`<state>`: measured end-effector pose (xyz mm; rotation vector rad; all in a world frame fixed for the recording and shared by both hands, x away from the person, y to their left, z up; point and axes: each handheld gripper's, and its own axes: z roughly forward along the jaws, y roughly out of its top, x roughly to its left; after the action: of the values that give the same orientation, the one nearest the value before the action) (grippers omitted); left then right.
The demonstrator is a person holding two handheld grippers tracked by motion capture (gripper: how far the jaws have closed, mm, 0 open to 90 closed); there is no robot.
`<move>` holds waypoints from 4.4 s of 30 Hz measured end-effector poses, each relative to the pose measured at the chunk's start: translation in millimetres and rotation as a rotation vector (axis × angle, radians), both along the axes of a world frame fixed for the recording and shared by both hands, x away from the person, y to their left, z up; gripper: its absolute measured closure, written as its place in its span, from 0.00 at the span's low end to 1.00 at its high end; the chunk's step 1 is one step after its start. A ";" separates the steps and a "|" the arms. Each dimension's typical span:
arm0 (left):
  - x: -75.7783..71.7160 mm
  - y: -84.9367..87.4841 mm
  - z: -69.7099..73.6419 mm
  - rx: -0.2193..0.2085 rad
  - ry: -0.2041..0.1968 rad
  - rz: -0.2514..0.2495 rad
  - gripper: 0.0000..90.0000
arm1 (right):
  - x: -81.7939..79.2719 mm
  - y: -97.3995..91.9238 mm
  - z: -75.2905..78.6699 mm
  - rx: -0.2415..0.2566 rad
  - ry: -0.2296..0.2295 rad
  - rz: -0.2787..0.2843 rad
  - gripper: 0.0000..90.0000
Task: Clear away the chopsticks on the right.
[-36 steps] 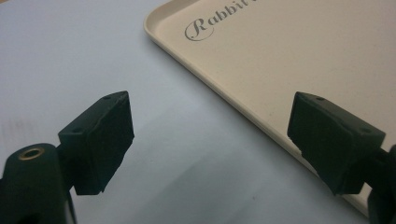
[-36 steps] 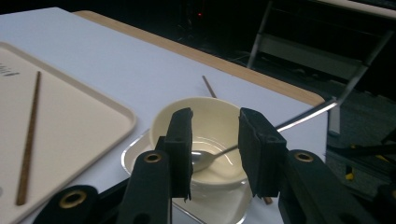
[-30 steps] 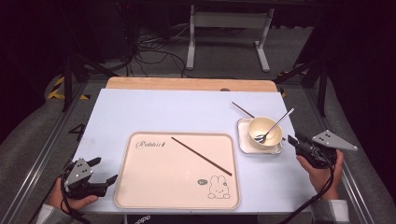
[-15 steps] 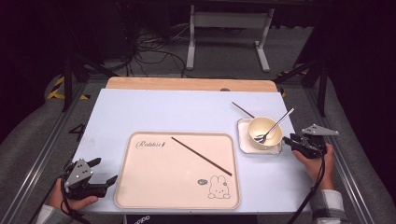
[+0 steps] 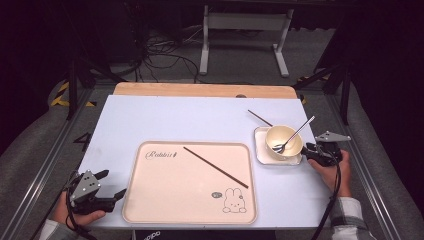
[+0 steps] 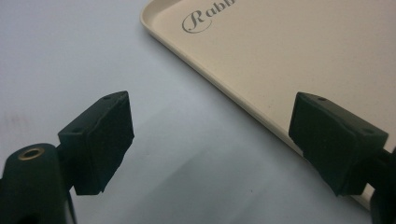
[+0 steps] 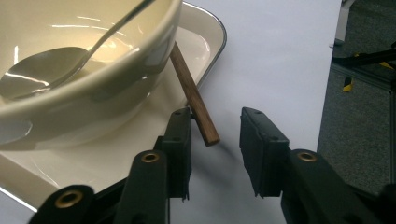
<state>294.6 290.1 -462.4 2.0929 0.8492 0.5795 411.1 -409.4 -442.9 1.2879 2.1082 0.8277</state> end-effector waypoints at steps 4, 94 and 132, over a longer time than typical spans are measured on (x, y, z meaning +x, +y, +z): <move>0.5 -0.3 -0.6 0.001 0.000 -0.005 0.16 | 2.7 1.1 0.4 0.009 0.005 0.018 0.84; -3.3 3.3 -0.1 -0.004 -0.016 0.011 0.16 | -91.3 156.7 29.4 0.135 -0.069 0.424 0.94; -2.7 0.8 -1.2 0.008 -0.005 -0.004 0.16 | -84.9 172.5 2.2 0.074 0.103 0.484 0.90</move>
<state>291.9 290.9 -463.6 2.0991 0.8409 0.5865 326.2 -236.8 -440.7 0.8741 2.5405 1.0622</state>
